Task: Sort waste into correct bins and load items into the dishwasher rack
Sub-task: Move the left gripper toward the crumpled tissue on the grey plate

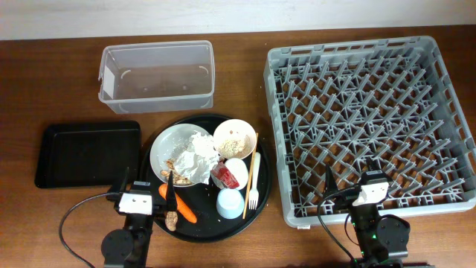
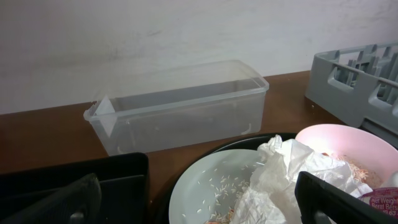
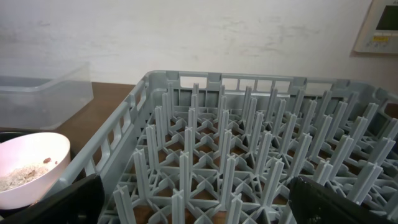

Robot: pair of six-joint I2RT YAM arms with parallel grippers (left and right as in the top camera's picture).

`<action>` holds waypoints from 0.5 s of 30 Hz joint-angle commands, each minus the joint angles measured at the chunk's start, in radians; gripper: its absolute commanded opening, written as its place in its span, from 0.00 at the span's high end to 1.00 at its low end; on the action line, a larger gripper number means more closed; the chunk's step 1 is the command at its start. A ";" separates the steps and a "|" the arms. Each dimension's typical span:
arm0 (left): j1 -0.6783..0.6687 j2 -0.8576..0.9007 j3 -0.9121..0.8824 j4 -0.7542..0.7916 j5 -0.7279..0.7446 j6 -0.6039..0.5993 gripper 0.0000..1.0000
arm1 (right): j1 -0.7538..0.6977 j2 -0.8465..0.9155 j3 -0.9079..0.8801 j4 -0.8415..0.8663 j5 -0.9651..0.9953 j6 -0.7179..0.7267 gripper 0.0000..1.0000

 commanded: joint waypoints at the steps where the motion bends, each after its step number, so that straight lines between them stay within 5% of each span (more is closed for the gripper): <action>1: 0.007 -0.005 -0.006 -0.001 0.011 0.016 0.01 | 0.000 -0.005 -0.005 -0.006 0.008 0.006 0.02; 8: 0.007 -0.005 -0.002 0.002 0.012 -0.043 0.01 | 0.000 -0.005 0.039 -0.040 -0.014 0.046 0.02; 12: 0.007 0.017 0.098 -0.125 0.012 -0.076 0.01 | 0.000 0.061 0.234 -0.252 -0.014 0.046 0.02; 15: 0.007 0.184 0.254 -0.184 0.012 -0.076 0.01 | 0.000 0.278 0.462 -0.453 -0.014 0.047 0.02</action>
